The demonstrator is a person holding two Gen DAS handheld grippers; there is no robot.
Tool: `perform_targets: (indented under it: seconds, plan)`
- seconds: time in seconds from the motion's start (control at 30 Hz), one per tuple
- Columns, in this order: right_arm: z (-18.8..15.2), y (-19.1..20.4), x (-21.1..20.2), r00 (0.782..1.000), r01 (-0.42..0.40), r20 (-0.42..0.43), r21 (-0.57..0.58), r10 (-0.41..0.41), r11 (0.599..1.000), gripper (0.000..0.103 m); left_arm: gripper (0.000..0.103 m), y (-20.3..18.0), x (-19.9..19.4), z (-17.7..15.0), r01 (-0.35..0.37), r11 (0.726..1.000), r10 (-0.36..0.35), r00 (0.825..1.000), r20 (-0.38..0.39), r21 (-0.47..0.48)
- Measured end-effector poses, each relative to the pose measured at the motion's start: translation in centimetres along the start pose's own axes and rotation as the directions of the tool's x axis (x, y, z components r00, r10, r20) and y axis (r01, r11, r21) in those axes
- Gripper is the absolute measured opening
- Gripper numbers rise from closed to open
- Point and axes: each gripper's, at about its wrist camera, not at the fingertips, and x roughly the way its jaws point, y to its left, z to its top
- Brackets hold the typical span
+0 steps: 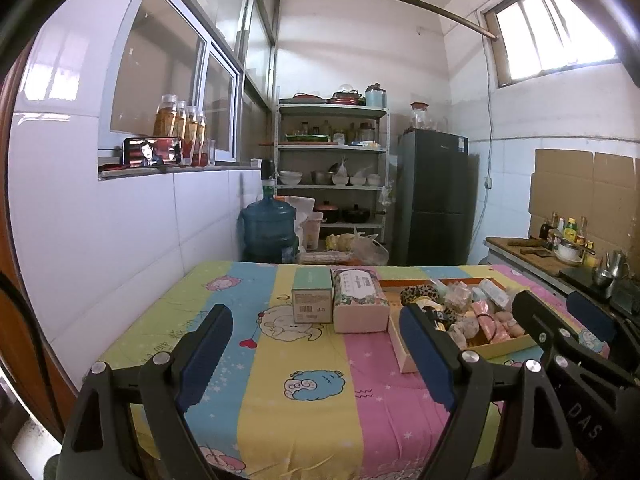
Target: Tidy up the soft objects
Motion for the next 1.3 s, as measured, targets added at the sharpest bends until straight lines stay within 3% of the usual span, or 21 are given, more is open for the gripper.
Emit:
perform_targets:
  seconds: [1.3]
  plan:
    - [0.21, 0.4, -0.25, 1.0, -0.017, 0.006, 0.005, 0.017, 1.0, 0.076, 0.085, 0.65, -0.62, 0.06, -0.008, 0.999, 0.008, 1.0, 0.008, -0.035]
